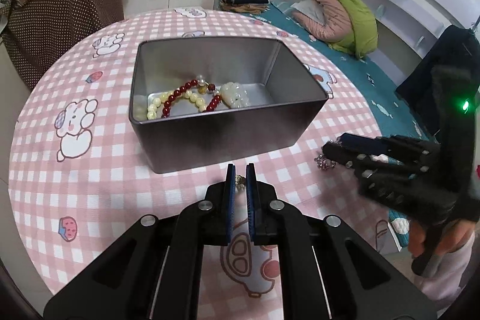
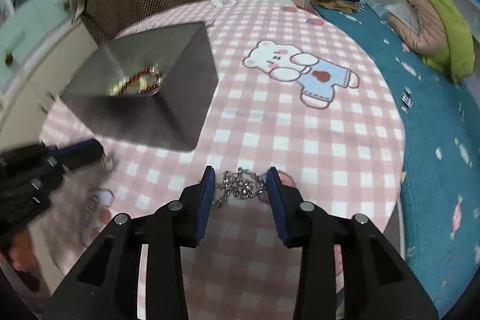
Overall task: Organize jewelry
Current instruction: 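Carry the pearl earring over the grey box with the left tool while the right carries the chain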
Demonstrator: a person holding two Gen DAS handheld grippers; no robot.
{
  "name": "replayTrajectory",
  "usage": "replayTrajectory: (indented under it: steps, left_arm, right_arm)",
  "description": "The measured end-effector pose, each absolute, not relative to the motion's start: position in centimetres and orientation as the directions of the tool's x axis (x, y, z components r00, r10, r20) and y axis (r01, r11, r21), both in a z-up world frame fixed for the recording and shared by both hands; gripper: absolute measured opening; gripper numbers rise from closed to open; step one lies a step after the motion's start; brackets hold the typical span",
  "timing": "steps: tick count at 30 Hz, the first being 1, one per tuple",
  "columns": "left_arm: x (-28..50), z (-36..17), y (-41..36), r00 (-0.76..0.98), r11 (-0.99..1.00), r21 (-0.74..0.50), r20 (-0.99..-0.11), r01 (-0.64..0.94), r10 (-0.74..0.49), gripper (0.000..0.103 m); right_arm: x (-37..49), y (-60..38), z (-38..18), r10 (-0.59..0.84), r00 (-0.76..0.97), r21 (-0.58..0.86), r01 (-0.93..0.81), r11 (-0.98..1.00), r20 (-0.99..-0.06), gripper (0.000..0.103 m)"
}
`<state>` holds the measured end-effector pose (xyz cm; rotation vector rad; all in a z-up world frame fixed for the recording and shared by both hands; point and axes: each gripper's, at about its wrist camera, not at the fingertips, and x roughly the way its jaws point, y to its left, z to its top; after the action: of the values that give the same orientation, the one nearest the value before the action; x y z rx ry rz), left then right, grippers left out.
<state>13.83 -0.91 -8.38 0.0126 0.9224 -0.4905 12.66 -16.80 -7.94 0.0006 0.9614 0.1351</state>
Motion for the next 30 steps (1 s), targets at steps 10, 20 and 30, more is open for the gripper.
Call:
replayTrajectory:
  steps: [10, 20, 30]
  left_arm:
    - [13.3, -6.7, -0.6, 0.528, 0.888, -0.199, -0.742, 0.416, -0.414, 0.006]
    - [13.1, -3.8, -0.2, 0.576, 0.88, -0.203, -0.689, 0.429, -0.44, 0.006]
    - [14.2, -1.6, -0.3, 0.611, 0.878, -0.204, -0.649, 0.434, -0.453, 0.006]
  right_arm:
    - [12.8, -17.7, -7.0, 0.188, 0.566, 0.156, -0.104, 0.982, -0.803, 0.005]
    - [12.1, -18.4, -3.7, 0.207, 0.622, 0.181, -0.106, 0.978, -0.755, 0.005]
    - [12.6, -17.4, 1.3, 0.213, 0.714, 0.136, -0.164, 0.977, -0.667, 0.005]
